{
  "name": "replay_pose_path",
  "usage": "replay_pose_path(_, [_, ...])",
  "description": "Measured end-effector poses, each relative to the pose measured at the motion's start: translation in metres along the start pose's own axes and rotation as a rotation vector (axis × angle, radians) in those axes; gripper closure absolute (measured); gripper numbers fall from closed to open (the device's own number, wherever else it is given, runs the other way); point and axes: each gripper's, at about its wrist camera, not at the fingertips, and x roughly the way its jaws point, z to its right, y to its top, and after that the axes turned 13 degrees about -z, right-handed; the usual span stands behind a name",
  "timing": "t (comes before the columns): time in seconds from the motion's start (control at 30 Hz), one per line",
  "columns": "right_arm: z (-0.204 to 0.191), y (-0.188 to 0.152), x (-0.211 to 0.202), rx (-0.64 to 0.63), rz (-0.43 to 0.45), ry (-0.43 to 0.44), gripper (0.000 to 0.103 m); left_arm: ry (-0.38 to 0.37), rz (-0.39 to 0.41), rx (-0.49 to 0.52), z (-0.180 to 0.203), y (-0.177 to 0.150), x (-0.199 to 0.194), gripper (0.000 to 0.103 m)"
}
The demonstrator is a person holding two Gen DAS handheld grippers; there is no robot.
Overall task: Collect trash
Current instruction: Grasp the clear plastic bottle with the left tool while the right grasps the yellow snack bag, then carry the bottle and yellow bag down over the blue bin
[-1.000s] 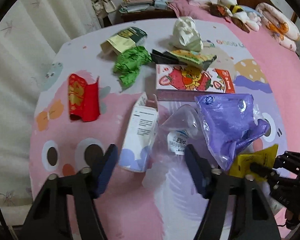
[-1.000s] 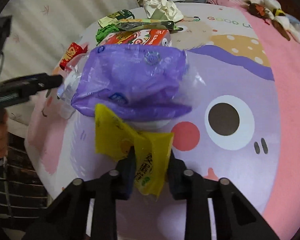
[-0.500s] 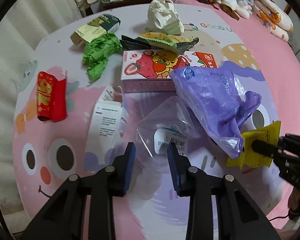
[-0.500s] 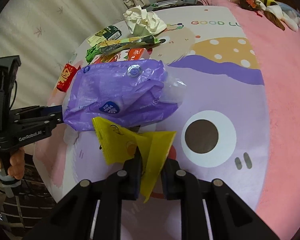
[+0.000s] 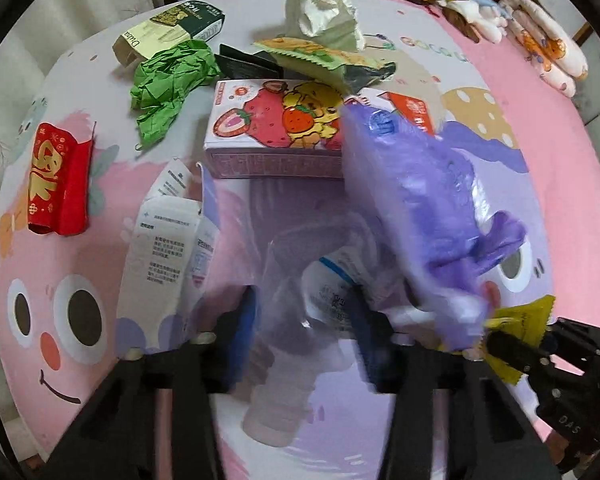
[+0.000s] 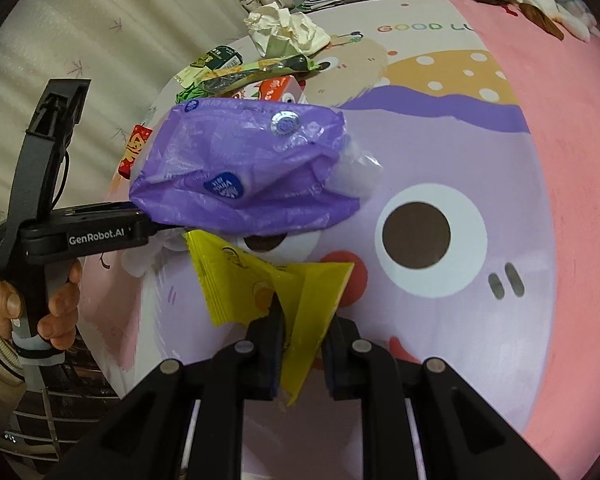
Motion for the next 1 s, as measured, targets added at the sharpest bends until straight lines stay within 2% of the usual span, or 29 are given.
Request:
replay_pose_path(0.23, [-0.007, -0.01, -0.003, 0.014, 0.008, -0.003, 0.088, 0.03, 0.014, -0.028, -0.005, -0.028, -0.011, 0.069])
replay_pose_path(0.47, [-0.036, -0.03, -0.006, 0.011, 0.028, -0.01, 0.09, 0.018, 0.052, -0.076, -0.029, -0.087, -0.039, 0.069])
replay_pose_path(0.77, [-0.113, -0.088, -0.009, 0.003, 0.069, -0.024, 0.09, 0.041, 0.143, 0.016, -0.06, -0.185, -0.093, 0.069])
replay_pose_path(1.0, [-0.183, -0.145, 0.006, -0.02, 0.07, -0.074, 0.09, 0.021, 0.174, 0.063, -0.097, -0.261, -0.102, 0.069])
